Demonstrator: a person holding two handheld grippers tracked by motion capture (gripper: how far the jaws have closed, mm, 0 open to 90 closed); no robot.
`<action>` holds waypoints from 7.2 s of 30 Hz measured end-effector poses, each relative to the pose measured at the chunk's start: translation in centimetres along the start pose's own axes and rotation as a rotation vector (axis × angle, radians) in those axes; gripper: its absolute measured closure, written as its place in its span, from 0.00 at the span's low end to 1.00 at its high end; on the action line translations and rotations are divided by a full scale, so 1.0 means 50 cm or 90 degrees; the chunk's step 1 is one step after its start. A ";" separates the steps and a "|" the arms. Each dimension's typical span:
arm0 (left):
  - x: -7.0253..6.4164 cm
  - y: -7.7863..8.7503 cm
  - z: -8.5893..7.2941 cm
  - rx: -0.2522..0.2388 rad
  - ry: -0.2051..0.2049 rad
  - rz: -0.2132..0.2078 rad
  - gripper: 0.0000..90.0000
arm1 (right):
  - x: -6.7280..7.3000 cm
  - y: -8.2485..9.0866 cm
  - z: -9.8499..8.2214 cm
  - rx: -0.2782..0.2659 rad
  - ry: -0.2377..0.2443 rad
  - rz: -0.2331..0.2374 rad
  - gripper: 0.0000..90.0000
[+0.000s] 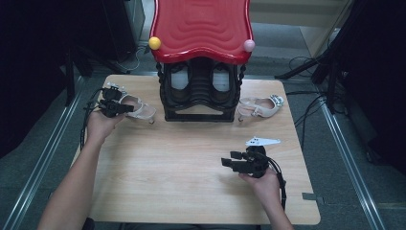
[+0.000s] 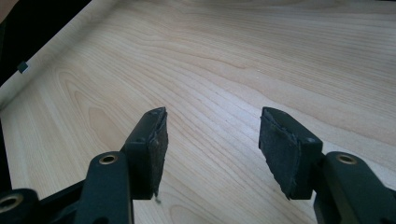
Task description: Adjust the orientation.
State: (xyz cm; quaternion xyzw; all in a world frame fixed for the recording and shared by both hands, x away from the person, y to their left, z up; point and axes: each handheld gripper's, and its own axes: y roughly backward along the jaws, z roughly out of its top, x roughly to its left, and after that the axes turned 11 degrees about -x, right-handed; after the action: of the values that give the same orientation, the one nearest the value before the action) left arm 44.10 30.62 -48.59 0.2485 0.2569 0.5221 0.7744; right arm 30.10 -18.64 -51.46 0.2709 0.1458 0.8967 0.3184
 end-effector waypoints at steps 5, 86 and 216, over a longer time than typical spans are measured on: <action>0.019 0.007 -0.006 0.007 0.011 0.004 0.99 | 0.002 -0.002 0.003 0.003 -0.003 0.003 0.48; 0.035 0.096 -0.060 -0.045 0.164 -0.027 0.98 | 0.001 -0.013 0.011 0.001 0.005 -0.003 0.47; -0.360 0.104 -0.210 0.057 -0.083 -0.273 1.00 | 0.075 -0.153 0.008 0.074 0.076 0.019 1.00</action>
State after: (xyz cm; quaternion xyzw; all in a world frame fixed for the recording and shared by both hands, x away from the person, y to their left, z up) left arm 27.86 16.74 -50.50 0.2556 0.2760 0.3165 0.8708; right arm 31.65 -10.41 -52.98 0.2373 0.2125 0.9059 0.2791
